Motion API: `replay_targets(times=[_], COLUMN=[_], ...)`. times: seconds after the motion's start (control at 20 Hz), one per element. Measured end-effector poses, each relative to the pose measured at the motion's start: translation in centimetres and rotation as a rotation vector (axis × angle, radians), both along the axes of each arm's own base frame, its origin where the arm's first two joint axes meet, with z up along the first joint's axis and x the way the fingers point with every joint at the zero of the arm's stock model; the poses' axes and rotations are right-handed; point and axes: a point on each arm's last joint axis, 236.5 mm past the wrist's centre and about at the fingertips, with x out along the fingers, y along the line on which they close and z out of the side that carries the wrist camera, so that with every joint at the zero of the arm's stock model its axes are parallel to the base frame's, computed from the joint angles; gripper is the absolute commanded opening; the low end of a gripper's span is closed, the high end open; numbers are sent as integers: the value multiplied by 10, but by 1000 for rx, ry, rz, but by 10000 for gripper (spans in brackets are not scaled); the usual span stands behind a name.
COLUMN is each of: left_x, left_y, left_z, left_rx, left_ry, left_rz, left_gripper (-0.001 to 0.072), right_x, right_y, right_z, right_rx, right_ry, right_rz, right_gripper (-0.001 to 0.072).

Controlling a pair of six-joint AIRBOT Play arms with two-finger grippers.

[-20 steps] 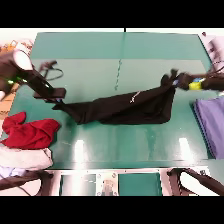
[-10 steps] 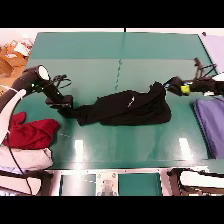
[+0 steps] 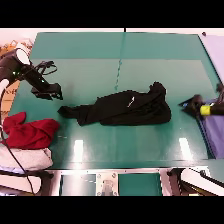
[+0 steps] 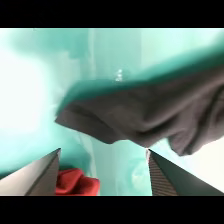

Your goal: Fold the shirts.

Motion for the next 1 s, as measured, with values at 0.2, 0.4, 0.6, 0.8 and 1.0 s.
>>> replay_targets(times=[0.2, 0.4, 0.6, 0.8, 1.0], left_x=[-3, -5, -5, -24, -24], left_y=[-4, 1, 5, 2, -20], left_z=[4, 3, 0, -28, -62], left_rx=[-28, -10, 6, -6, -97], left_ry=[4, 11, 8, 74, 51], left_rz=[-28, -44, -47, -36, 38], left_gripper=[597, 598, 598, 598, 595], right_x=[-31, -20, 8, 27, 32], right_y=[39, 60, 62, 63, 65], right_z=[-51, -71, -77, -71, -68], right_rx=[30, 28, -17, -41, -46], right_ry=[96, 91, 31, -27, -49], right_rz=[-10, -33, -45, -20, 0], right_gripper=[372, 366, 25, 26, 25])
